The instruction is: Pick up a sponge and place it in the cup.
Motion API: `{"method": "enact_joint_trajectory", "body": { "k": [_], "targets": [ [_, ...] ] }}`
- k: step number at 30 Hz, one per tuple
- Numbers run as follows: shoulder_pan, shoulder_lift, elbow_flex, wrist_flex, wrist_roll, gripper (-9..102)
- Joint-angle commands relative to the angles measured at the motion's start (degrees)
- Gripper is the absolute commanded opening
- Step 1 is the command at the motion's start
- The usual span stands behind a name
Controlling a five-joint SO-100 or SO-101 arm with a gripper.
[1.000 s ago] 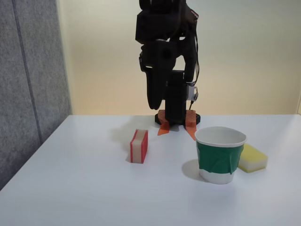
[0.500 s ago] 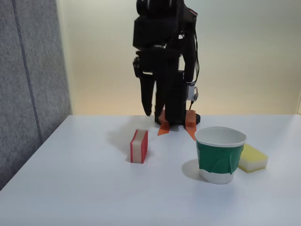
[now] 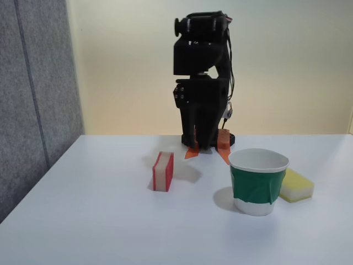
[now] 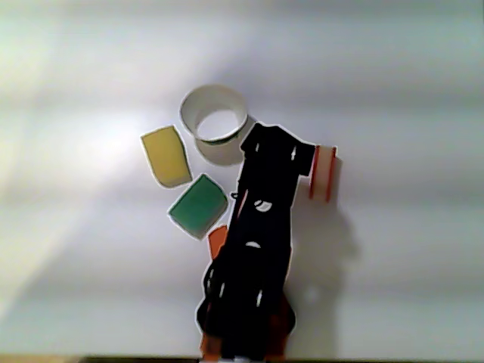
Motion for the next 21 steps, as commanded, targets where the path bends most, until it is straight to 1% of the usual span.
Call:
{"method": "enact_joint_trajectory", "body": {
  "k": [1, 3, 5, 12, 16, 21],
  "targets": [
    [1.9, 2.0, -2.3, 6.5, -1.8, 11],
    [2.6, 1.4, -5.2, 9.9, -2.9, 11],
    [3.3, 0.4, -7.3, 10.9, -4.5, 11],
    [4.7, -4.2, -9.8, 9.8, -10.6, 14],
    [5.2, -5.9, -9.1, 9.9, -14.0, 15],
    [9.3, -8.1, -7.5, 8.9, -20.1, 16]
  ]
}}
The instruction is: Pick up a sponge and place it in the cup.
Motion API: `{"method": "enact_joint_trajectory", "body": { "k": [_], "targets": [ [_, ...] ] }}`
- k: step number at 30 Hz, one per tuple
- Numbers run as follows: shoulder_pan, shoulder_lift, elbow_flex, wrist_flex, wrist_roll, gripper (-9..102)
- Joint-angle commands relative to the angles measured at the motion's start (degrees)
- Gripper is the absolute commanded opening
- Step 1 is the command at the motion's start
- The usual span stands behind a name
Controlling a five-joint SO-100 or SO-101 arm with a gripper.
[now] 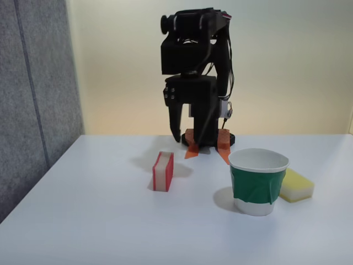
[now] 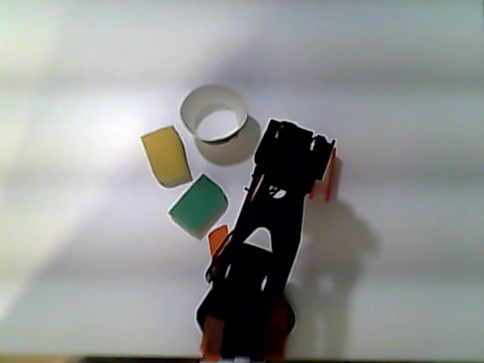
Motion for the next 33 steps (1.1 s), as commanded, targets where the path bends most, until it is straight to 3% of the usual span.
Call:
{"method": "enact_joint_trajectory", "body": {
  "k": [1, 8, 19, 33],
  "targets": [
    [2.9, -0.1, 0.4, -1.1, -3.5, 16],
    [7.8, -0.5, 4.7, -7.4, -5.8, 17],
    [14.7, -6.7, -4.3, -5.4, -15.2, 25],
    [6.0, -10.4, -4.8, -9.3, -4.4, 26]
  ]
}}
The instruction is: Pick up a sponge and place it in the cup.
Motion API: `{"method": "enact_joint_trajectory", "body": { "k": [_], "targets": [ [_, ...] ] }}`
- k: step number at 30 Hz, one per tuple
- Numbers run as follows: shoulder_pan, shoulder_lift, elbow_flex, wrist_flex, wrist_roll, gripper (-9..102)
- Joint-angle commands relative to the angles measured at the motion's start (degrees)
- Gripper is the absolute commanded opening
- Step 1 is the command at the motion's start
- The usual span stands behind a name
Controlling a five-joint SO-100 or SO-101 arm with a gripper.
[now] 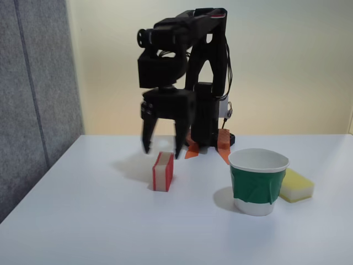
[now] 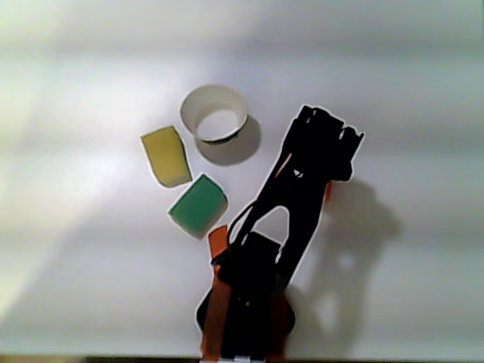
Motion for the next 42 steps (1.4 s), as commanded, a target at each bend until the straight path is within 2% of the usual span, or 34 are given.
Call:
{"method": "enact_joint_trajectory", "body": {
  "k": [1, 16, 19, 26, 30, 31, 33, 39, 42],
  "targets": [
    [-0.9, 3.3, 1.5, 0.1, 2.0, 26],
    [-2.8, 8.0, 21.0, -12.3, 8.9, 26],
    [-2.2, 8.1, 23.8, -13.4, 10.2, 22],
    [1.1, 7.0, 24.5, -11.2, 16.3, 0],
    [2.1, 6.3, 22.0, -7.5, 18.5, 0],
    [2.1, 6.3, 21.1, -7.0, 18.5, 2],
    [1.8, 6.5, 19.8, -7.6, 17.8, 17],
    [0.9, 6.6, 13.0, -5.5, 14.5, 35],
    [0.1, 5.9, 9.6, -4.2, 14.0, 38]
  ]
}}
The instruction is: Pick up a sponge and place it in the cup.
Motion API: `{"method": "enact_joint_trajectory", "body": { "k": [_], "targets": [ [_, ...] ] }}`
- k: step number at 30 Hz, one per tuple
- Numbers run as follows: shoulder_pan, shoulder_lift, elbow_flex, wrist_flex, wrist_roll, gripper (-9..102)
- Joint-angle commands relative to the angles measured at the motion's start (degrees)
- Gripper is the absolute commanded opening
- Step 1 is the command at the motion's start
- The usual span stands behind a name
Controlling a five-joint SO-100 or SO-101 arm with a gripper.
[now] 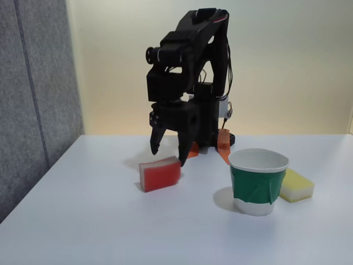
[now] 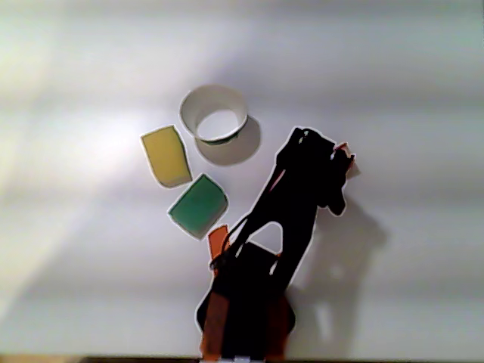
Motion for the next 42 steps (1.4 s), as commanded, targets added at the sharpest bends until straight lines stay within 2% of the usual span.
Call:
{"method": "enact_joint_trajectory", "body": {
  "k": [1, 3, 9, 19, 28, 32, 34, 36, 38, 42],
  "targets": [
    [0.2, 1.0, -4.4, 1.8, -1.2, 39],
    [-0.1, 1.1, -5.8, 2.5, -1.4, 43],
    [-0.3, -2.3, -15.0, 6.9, -2.1, 44],
    [-0.4, -15.2, -25.9, 3.1, -0.6, 39],
    [1.0, -13.9, -11.8, -6.2, 7.9, 22],
    [2.3, -12.3, -6.2, -6.8, 9.4, 13],
    [2.7, -12.2, -4.0, -7.2, 10.3, 0],
    [2.9, -11.9, -2.3, -7.7, 10.5, 0],
    [2.9, -10.2, -1.8, -6.5, 10.8, 0],
    [1.4, -4.3, -8.6, 5.0, 13.0, 0]
  ]
}}
